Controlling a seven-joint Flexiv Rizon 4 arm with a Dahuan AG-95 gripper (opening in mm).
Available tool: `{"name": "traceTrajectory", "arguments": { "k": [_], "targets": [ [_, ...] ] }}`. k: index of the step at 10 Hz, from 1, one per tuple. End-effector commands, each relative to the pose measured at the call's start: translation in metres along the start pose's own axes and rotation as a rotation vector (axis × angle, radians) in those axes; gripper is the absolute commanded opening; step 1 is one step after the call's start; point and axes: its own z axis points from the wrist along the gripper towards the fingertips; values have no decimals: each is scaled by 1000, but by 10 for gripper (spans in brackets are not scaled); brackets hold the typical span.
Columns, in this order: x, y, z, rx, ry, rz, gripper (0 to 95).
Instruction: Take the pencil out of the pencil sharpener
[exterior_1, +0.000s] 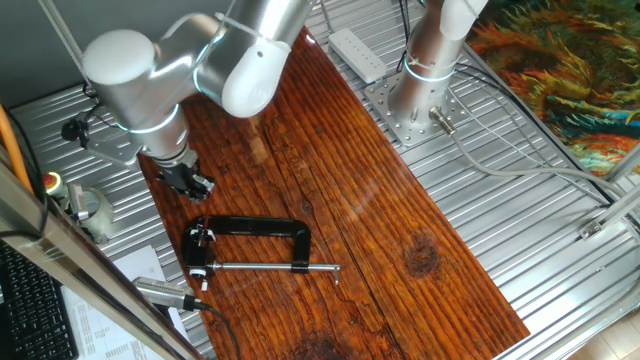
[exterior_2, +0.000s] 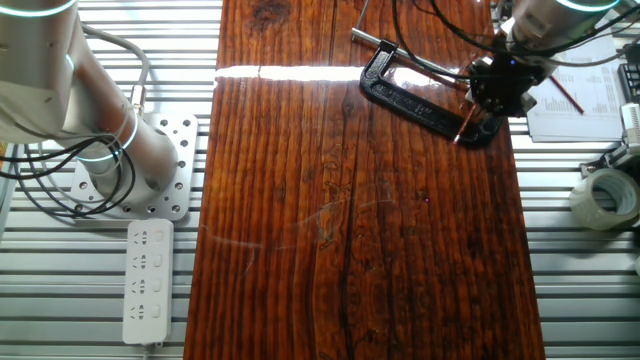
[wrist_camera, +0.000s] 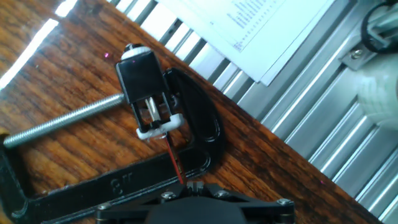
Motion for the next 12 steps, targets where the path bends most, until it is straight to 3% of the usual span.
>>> {"name": "traceTrajectory", "arguments": {
  "k": [1, 2, 3, 5, 6, 8, 10, 12],
  "targets": [
    [1, 0, 0, 2, -9, -40, 0],
    [1, 0, 0, 5, -9, -71, 0],
    [1, 0, 0, 1, -6, -32, 0],
    [1, 0, 0, 22, -4, -11, 0],
    [1, 0, 0, 34, -1, -15, 190],
    [6, 0, 6, 35, -22, -50, 190],
    [6, -1, 8, 35, -22, -86, 190],
    [5, -4, 16, 10, -46, -139, 190]
  ]
}}
